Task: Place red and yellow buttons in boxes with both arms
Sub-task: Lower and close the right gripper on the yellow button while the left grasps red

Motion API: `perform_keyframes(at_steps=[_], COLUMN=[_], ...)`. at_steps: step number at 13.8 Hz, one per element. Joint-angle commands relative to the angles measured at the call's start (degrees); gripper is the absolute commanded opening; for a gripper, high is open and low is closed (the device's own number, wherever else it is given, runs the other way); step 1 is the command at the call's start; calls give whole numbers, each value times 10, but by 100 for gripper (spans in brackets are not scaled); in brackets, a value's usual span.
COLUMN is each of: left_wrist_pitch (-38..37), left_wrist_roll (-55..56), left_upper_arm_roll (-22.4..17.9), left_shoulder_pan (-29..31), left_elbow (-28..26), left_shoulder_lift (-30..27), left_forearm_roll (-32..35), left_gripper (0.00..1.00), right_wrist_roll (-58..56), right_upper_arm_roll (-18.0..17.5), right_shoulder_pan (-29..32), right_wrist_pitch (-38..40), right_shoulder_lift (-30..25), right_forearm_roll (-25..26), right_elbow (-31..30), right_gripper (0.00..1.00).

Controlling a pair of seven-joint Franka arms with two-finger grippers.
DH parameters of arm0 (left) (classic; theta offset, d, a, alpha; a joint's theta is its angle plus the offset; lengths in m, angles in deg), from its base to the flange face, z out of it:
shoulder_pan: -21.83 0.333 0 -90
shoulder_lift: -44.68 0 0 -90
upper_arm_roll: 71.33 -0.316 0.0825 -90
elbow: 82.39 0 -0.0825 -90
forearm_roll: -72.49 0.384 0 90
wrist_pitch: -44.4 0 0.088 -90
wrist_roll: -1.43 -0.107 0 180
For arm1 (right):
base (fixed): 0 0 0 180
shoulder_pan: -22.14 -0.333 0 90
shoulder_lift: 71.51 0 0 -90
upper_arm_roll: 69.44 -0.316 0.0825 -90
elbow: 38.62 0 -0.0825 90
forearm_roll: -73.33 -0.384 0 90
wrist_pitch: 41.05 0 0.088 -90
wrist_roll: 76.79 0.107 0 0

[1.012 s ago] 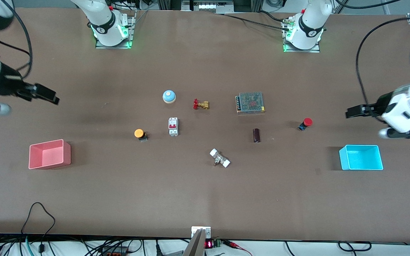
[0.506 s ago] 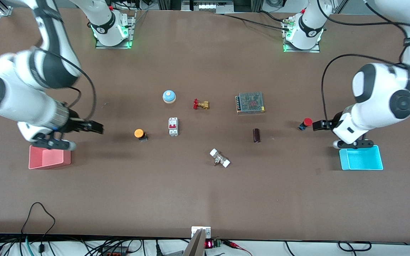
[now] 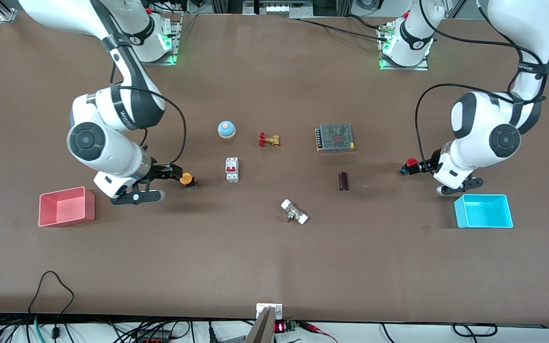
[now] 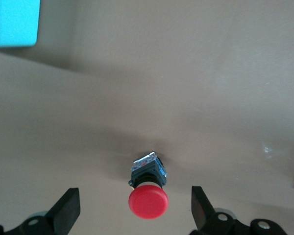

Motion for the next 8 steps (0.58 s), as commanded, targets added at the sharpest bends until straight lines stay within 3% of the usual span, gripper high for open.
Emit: perform_keyframes(at_steps=[1,8], left_wrist_pitch=[31,53], left_wrist_roll=[16,23], left_upper_arm_roll=[1,1], left_shoulder_pan=[0,-1], left_elbow=[-20,-23], left_shoulder_lift=[6,36], left_forearm_roll=[3,-33], left_gripper=[100,100], right_wrist_roll=[-11,-7], right_upper_arm_roll=[-10,-11], right_shoulder_pan=[4,-3], right_wrist_pitch=[-36,-116], right_shoulder_lift=[15,67], right_forearm_roll=[7,7], right_elbow=[-10,-23], right_gripper=[100,100])
